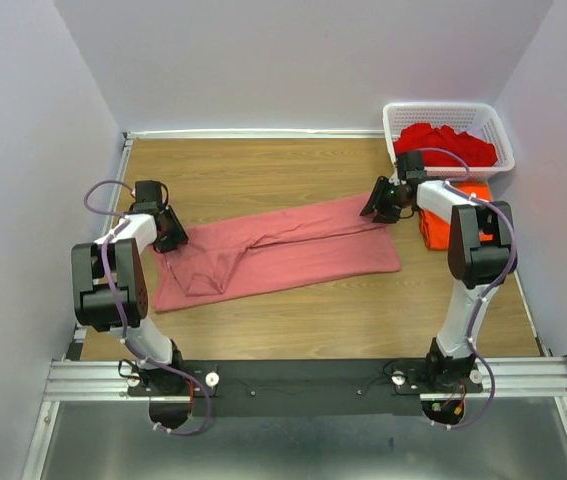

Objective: Fold and stack the t-shirts
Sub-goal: Fold the tshirt

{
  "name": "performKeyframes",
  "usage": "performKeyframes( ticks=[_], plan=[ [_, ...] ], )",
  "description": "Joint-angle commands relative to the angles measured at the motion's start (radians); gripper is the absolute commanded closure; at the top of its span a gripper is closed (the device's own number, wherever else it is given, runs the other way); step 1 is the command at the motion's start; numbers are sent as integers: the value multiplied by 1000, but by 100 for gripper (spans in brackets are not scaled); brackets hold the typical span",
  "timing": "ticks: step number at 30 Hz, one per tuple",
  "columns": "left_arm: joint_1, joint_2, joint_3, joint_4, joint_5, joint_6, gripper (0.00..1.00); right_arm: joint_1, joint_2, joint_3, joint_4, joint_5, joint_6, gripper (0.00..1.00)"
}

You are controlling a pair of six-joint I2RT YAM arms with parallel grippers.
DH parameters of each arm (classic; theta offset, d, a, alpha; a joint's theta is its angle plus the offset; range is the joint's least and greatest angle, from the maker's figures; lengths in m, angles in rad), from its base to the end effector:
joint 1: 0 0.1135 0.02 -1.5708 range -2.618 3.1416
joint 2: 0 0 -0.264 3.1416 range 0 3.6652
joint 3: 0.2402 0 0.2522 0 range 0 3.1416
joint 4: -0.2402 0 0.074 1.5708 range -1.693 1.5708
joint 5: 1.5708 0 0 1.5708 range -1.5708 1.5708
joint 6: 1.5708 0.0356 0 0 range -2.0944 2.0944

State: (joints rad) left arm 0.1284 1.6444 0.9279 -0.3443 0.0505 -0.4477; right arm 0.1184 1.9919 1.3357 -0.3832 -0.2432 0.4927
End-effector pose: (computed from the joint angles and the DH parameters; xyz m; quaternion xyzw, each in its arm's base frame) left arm 0.3146 0.0388 0.1655 -0.2687 0.9293 -0.0642 0.2451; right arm 0.4097 0.0574 0.1589 0.1469 0.9470 0.1900 0.2134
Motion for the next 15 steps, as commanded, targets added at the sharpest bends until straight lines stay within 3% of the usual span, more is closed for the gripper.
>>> performKeyframes(
  ticks=[1, 8, 12, 15],
  plan=[
    [28, 107, 63, -7, -92, 0, 56, -69, 59, -36, -5, 110, 12, 46],
    [28, 149, 199, -28, -55, 3, 45, -91, 27, -21, -8, 102, -23, 45],
    [8, 88, 235, -59, -28, 30, 23, -88, -27, -18, -10, 26, -52, 42],
    [-41, 11, 235, -88, -23, 64, 12, -73, -88, -30, -13, -21, -71, 37]
  ],
)
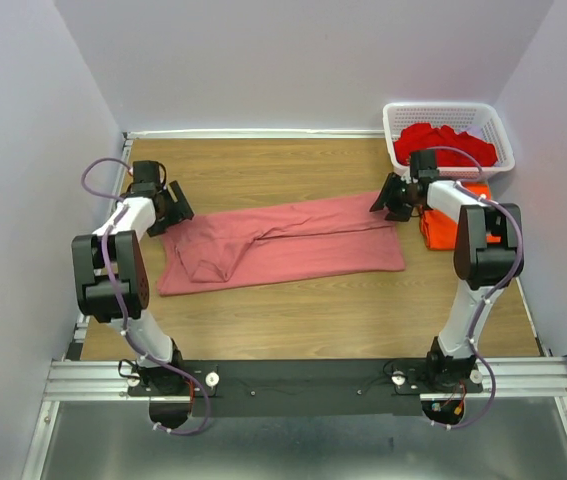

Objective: Fold and stack the t-shirts
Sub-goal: Fold the tshirt

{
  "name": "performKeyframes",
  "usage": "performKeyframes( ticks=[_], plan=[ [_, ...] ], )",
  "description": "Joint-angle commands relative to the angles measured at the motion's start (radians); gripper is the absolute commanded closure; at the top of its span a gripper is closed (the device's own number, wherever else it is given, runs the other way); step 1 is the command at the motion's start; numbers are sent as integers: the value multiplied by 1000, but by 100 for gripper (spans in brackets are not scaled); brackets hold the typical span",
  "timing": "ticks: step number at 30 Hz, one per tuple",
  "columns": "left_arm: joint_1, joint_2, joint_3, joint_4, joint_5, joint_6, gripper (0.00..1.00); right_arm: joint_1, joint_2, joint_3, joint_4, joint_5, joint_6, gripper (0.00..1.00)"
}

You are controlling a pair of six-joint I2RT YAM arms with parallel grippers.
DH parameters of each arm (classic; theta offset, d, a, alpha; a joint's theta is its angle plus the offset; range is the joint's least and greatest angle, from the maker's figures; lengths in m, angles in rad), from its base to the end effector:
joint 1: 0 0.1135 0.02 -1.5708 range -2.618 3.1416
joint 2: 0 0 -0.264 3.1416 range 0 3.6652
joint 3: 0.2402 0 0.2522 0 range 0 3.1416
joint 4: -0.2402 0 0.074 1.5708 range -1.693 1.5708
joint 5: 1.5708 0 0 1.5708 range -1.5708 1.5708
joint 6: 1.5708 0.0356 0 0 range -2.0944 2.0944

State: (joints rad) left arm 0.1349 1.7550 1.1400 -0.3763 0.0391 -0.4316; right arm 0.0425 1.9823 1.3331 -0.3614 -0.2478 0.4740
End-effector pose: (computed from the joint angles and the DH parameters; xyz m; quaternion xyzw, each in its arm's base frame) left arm 0.3599 0.0474 0.1890 -0.2624 0.9215 -0.0608 0.2798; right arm 0.4139 0.0263 0.1632 0.1708 0.9389 0.1849 0.2349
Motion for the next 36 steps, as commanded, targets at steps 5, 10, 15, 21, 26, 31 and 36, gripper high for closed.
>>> performKeyframes(
  ticks=[5, 10, 15, 21, 26, 31, 36],
  plan=[
    [-224, -233, -42, -56, 76, 102, 5, 37, -160, -66, -40, -88, -86, 26],
    [-307, -259, -137, 16, 196, 165, 4, 79, -206, -103, -44, -137, -113, 19],
    [-348, -186, -151, 69, 239, 218, 4, 112, -212, -114, -44, -162, -146, 17],
    [-392, -92, -126, 88, 265, 269, 3, 132, -220, -121, -45, -188, -163, 17],
    [-471, -75, -121, 88, 294, 269, 3, 140, -232, -130, -47, -186, -169, 17],
    [-546, -110, -125, 74, 317, 283, 4, 142, -238, -138, -48, -186, -170, 17],
    [-581, -141, -117, 59, 347, 304, 5, 164, -227, -123, -51, -197, -195, 17]
  ],
)
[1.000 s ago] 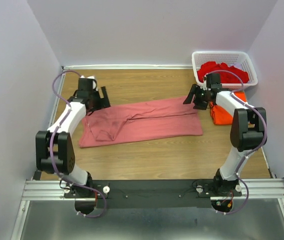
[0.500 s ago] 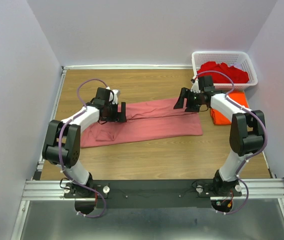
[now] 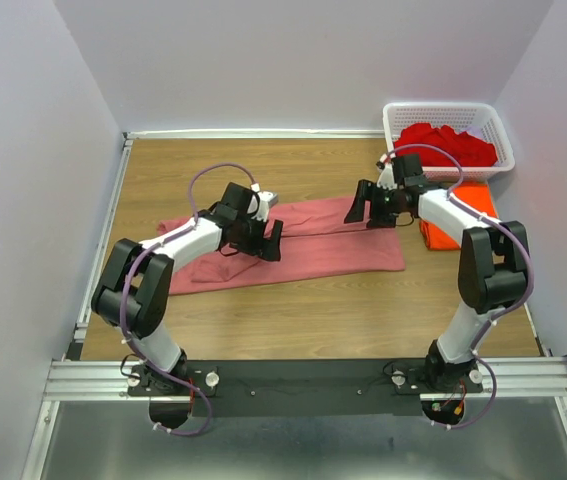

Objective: Fold and stack the t-shirts
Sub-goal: Fold the tshirt

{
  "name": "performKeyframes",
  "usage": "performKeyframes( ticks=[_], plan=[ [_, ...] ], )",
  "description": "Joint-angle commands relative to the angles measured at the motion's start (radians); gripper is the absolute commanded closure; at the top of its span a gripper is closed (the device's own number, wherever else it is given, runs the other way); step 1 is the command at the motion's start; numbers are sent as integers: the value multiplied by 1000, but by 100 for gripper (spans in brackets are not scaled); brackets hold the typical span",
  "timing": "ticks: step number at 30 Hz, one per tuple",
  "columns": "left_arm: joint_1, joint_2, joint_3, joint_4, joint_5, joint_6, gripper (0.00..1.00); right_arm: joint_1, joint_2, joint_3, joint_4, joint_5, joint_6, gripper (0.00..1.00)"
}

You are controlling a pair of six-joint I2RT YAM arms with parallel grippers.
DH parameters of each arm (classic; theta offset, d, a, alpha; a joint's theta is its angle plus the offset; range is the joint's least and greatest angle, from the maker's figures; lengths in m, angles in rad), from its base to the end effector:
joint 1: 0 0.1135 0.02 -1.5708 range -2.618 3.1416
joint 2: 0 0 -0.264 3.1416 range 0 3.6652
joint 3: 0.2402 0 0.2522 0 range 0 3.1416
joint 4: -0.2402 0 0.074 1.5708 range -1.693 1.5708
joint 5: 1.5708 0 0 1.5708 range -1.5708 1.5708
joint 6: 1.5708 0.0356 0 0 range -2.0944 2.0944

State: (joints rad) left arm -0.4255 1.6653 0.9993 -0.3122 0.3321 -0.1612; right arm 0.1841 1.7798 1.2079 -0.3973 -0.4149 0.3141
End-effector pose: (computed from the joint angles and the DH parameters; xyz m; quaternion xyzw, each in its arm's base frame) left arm 0.3001 -0.1487 0.1829 0.1721 0.9287 -0.2346 0.2300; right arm 0.3646 0.0825 0.2018 -0.0002 0.9366 0.2621 0.2325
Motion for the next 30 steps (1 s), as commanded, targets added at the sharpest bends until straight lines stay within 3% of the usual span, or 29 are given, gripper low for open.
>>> performKeyframes(
  ticks=[1, 5, 10, 18, 25, 30],
  plan=[
    [-25, -59, 24, -8, 58, 32, 5, 43, -22, 7, -17, -32, -43, 17],
    [-21, -90, 24, -11, -56, -23, 5, 129, 6, 48, -18, -38, -87, 18],
    [108, -193, -22, -13, -148, -150, 8, 250, 70, 120, -15, -54, -118, 21],
    [303, -346, -178, -36, -179, -274, 23, 370, 190, 245, -5, -108, -127, 30],
    [330, -417, -341, -13, -249, -403, 25, 420, 289, 329, 15, -226, -162, 40],
    [330, -473, -341, -31, -312, -433, 25, 440, 355, 401, 37, -252, -162, 46]
  ],
)
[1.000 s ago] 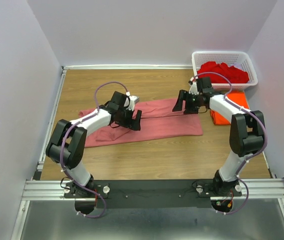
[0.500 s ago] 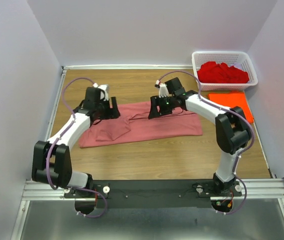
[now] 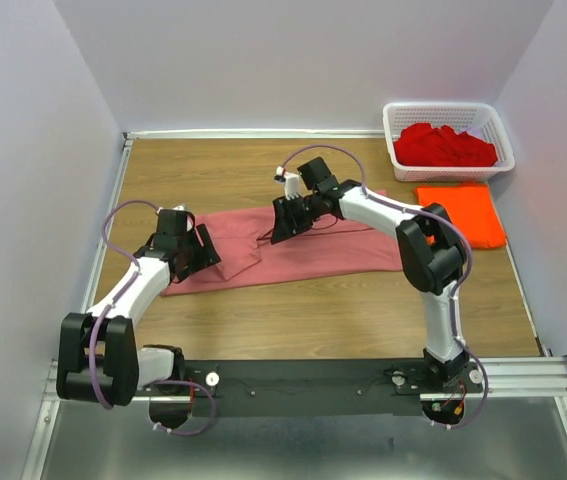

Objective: Fold and stack the t-shirts
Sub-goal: Fold the tshirt

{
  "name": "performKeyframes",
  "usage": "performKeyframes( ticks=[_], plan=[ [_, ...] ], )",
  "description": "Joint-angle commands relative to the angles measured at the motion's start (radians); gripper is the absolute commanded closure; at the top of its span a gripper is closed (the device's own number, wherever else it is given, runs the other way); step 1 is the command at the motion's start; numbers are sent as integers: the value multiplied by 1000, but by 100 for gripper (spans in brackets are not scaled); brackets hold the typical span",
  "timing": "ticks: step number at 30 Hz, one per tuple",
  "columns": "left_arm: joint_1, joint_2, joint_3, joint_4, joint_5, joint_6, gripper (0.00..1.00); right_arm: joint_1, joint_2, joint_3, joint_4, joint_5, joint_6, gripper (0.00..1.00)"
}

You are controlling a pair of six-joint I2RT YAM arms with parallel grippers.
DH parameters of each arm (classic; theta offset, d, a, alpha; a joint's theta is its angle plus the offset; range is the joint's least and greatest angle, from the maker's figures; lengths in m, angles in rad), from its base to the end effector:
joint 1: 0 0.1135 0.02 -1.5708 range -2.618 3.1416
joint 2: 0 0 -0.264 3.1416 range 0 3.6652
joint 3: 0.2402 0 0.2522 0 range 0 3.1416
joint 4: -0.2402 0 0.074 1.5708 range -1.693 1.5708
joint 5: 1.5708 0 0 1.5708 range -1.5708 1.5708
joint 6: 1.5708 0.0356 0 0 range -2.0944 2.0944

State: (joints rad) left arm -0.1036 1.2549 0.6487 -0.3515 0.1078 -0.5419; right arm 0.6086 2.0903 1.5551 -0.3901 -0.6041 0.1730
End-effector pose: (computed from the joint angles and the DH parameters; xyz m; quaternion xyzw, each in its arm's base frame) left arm 0.2348 -0.0283 0.1847 -0.1911 0.9328 -0.1443 0.2695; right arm 0.3613 0.2764 0.1868 -0.2878 0.8637 0.3762 0.1725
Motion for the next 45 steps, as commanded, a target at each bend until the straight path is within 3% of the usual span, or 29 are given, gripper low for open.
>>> performKeyframes(
  ticks=[1, 8, 21, 32, 45],
  plan=[
    [8, -81, 11, 11, -100, -43, 25, 19, 54, 66, 37, -60, -21, 47],
    [24, -42, 45, -6, -209, 28, 28, 56, 105, 95, 57, -74, -23, 55],
    [38, 83, 57, 37, -71, 99, 31, 103, 165, 128, 77, -118, -27, 59],
    [39, 107, 40, 60, -66, 108, 34, 117, 198, 138, 80, -120, -32, 60],
    [45, 83, 16, 54, -71, 85, 51, 117, 188, 119, 83, -126, -29, 72]
  ],
)
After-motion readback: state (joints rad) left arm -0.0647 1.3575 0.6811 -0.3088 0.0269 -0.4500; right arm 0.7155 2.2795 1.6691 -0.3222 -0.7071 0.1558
